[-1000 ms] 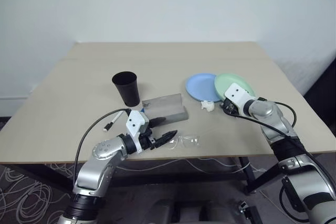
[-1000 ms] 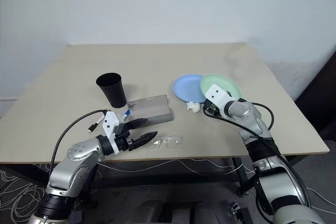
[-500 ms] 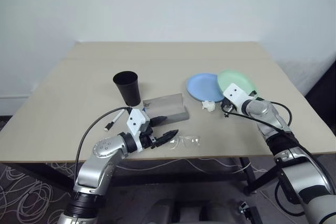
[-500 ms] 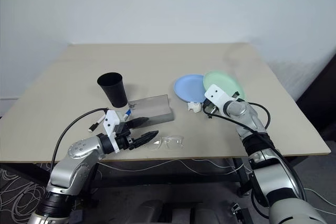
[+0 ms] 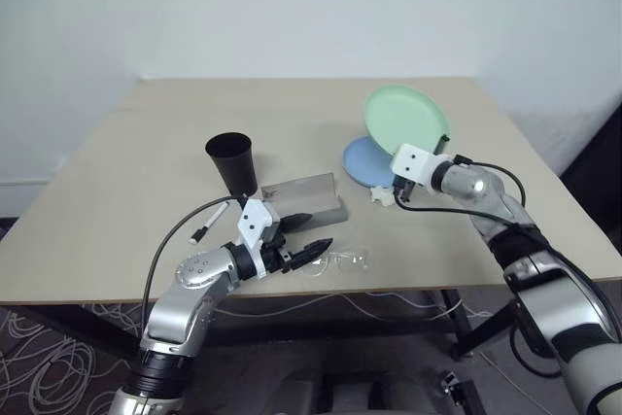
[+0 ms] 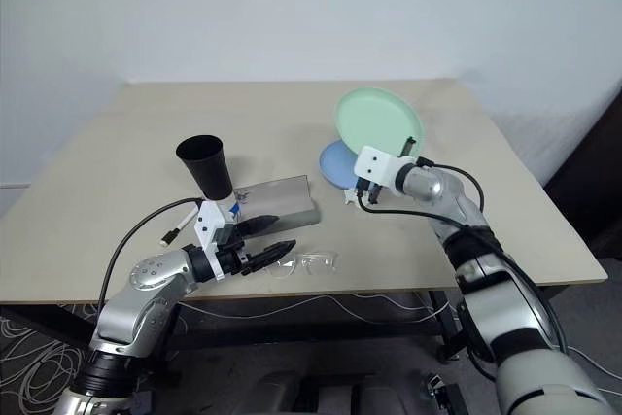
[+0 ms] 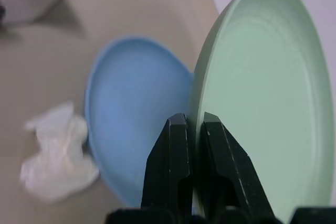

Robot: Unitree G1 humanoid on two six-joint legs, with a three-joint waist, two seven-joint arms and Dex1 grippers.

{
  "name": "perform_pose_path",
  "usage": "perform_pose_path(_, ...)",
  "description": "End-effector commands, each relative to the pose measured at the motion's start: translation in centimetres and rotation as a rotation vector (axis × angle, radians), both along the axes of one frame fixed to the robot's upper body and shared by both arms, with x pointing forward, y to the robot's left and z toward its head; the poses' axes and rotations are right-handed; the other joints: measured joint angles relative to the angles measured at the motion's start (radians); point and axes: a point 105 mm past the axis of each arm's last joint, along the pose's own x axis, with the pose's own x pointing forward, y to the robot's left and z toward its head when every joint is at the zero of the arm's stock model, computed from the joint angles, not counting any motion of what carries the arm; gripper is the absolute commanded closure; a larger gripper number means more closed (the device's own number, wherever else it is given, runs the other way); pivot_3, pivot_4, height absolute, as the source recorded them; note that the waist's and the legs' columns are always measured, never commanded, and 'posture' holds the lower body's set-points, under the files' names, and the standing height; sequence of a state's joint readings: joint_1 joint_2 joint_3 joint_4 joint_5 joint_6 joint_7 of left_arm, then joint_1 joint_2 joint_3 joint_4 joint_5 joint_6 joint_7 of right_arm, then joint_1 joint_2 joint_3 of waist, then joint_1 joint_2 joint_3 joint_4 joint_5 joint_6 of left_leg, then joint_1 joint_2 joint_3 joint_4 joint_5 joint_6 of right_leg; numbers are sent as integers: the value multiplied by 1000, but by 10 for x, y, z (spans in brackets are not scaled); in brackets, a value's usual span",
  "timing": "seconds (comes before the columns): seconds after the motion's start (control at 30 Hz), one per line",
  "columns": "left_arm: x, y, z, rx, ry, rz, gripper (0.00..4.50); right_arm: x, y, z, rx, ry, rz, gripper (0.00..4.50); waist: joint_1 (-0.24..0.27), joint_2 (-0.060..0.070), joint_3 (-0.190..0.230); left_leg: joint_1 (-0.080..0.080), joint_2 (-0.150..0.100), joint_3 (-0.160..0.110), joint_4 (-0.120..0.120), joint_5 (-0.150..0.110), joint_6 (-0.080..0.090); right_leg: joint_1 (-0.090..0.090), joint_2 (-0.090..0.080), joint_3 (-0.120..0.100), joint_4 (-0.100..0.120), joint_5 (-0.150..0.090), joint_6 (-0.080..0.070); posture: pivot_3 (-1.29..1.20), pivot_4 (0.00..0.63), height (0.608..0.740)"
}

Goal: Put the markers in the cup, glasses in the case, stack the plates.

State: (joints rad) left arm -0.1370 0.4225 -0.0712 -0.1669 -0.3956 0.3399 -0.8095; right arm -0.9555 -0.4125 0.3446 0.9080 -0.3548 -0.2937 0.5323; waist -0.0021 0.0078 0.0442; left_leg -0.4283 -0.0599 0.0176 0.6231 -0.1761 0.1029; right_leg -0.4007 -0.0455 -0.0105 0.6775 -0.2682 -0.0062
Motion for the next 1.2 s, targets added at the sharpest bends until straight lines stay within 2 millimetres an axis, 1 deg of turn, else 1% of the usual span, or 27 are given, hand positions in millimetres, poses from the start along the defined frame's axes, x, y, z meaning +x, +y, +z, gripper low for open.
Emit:
perform_pose_path(0.03,2,-3,13,-9,-57,-13,947,5,10,15,9,-16,53,4447,0,0,0,0,0,0,0,1,-1,0,0,0,0,0,0,0,0,740)
perform_pose_path(0.07,2,-3,12,-9,-57,-12,947,6,12,15,5,-10,55,4447,0,0,0,0,0,0,0,1,-1,0,0,0,0,0,0,0,0,740)
perform_pose_path(0.17,0,-3,12,-11,-57,-6,947,8,12,11,-3,22,55,3676,0,0,0,0,0,0,0,1,-2,0,0,0,0,0,0,0,0,740)
perform_pose_path(0.23,-1,-2,12,-11,-56,0,947,9,11,11,6,39,49,3066,-1,0,0,0,0,0,0,1,-2,0,1,0,0,0,0,0,0,740)
perform_pose_path(0.27,-1,-1,12,-11,-55,3,947,9,10,11,8,40,47,2657,-1,0,0,0,0,0,0,1,-2,0,1,1,0,0,0,0,0,740)
perform_pose_path(0.4,-1,0,11,-10,-54,7,947,9,7,13,6,19,45,1368,-1,0,0,0,0,0,-2,3,-4,-2,2,2,1,0,0,0,0,740)
perform_pose_path(0.43,-1,0,11,-9,-54,7,947,9,6,14,26,19,42,965,-1,0,0,0,0,0,-2,3,-5,-2,3,3,1,0,0,0,0,740)
perform_pose_path(0.5,-1,0,12,-8,-55,8,947,9,4,17,64,27,35,965,0,0,0,0,0,0,-3,3,-5,-3,3,3,1,1,-1,0,0,740)
perform_pose_path(0.6,-1,1,12,-5,-58,9,947,8,-1,25,203,89,18,965,0,0,0,0,0,0,-3,3,-5,-3,4,4,1,1,-1,0,0,740)
perform_pose_path(0.67,0,3,13,-2,-60,12,947,6,-7,25,317,181,-12,965,0,0,0,0,1,-1,-3,3,-5,-3,4,5,1,1,-2,0,0,740)
perform_pose_path(0.77,1,6,14,3,-62,17,947,-4,-14,15,418,354,-63,965,0,0,0,0,1,-1,-3,3,-5,-3,4,4,1,1,-2,0,0,740)
perform_pose_path(0.8,1,6,14,4,-62,18,947,-7,-15,13,429,386,-70,965,0,0,0,0,1,-1,-3,3,-4,-3,4,4,1,1,-2,0,0,740)
perform_pose_path(0.83,2,7,14,5,-63,19,947,-11,-18,8,450,434,-107,965,0,0,0,0,1,-1,-3,0,1,-3,3,4,1,1,-2,0,0,740)
perform_pose_path(0.93,3,7,14,6,-64,18,947,-22,-24,-1,527,547,-199,965,0,0,0,0,1,-1,-3,-1,2,-4,2,4,1,2,-2,0,0,740)
perform_pose_path(1.07,4,5,14,3,-64,9,947,-31,-20,-11,612,645,-255,965,0,0,0,-1,0,-1,-3,-1,2,-5,1,4,1,2,-3,0,0,740)
perform_pose_path(1.2,6,3,15,3,-67,3,947,-29,-13,-26,634,682,-304,965,0,0,0,-1,0,-1,-3,-1,2,-5,1,4,1,3,-4,0,0,740)
